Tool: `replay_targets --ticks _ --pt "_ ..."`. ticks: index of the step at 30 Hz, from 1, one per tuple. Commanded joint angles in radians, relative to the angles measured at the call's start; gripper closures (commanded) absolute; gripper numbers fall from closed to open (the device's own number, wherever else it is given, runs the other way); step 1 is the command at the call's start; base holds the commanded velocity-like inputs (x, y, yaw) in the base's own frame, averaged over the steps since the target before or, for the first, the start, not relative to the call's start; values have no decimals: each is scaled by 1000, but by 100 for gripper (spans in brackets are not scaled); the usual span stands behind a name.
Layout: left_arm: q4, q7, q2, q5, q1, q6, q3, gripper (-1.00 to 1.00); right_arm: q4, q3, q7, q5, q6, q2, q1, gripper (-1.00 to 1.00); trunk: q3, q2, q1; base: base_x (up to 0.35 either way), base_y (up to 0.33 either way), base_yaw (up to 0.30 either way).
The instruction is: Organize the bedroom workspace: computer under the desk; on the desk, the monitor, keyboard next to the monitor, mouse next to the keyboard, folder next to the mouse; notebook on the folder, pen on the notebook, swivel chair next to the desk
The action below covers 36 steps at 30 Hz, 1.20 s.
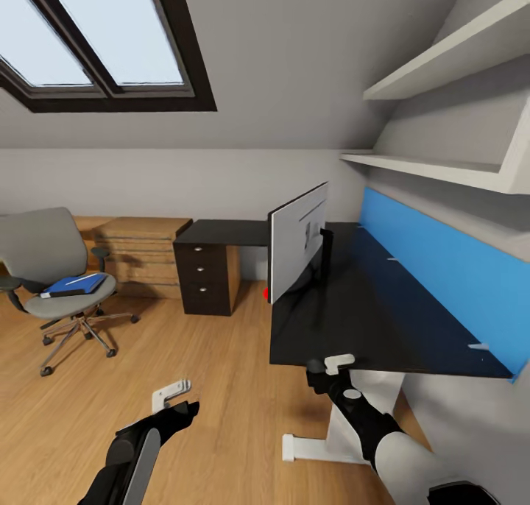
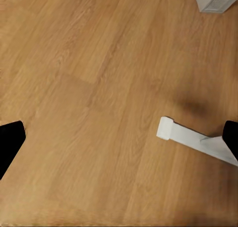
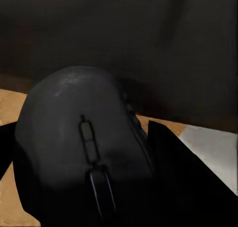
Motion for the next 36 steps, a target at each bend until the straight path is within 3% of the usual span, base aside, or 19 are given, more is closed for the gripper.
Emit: replay_targets --ticks 1,6,13,14,16,18,20,21,24,25,26,27,36 --pt "-1 7 -1 11 -1 4 1 -100 1 5 -5 1 -3 0 -1 100 -1 -1 -1 -336 0 0" --pt "18 11 0 11 -1 1 1 -100 3 7 -5 5 -11 1 -1 100 -1 -1 -1 -336 0 0" --pt "80 10 0 9 -1 -76 9 -100 99 29 -4 11 -96 4 0 100 -1 -1 -1 -112 0 0" --pt "129 9 0 7 -1 -125 7 -100 162 29 -4 13 -146 4 0 100 2 6 -4 -25 0 0" --pt "377 6 2 2 -1 -359 3 -100 304 29 -4 18 -299 0 36 100 8 20 -12 -7 0 0" --pt "422 7 4 2 -1 -393 3 -100 313 29 -4 19 -321 -2 76 100 15 34 -20 -2 0 0" --pt "523 5 35 -1 -1 -423 3 -100 321 29 -4 19 -364 -10 129 100 21 48 -27 0 0 0" --pt "637 2 59 -3 -1 -467 3 -100 324 27 -5 16 -379 -19 154 100 24 55 -31 0 0 0" --pt "754 1 72 -2 -1 -562 3 -100 325 27 -7 12 -384 -25 177 100 33 76 -43 0 0 0" --pt "908 2 80 -45 -1 -667 -4 -100 326 27 -10 -2 -387 -27 185 100 37 83 -47 0 0 0" --pt "933 2 82 -70 -1 -692 -5 -100 326 26 -12 -10 -392 -28 186 100 40 90 -50 0 0 0" --pt "980 5 86 -130 -1 -740 -7 -100 326 27 -14 -31 -416 -27 207 100 43 97 -54 0 0 0" --pt "984 7 109 -134 -1 -797 -2 -100 327 28 -15 -36 -420 -22 214 100 71 160 -89 0 0 0"
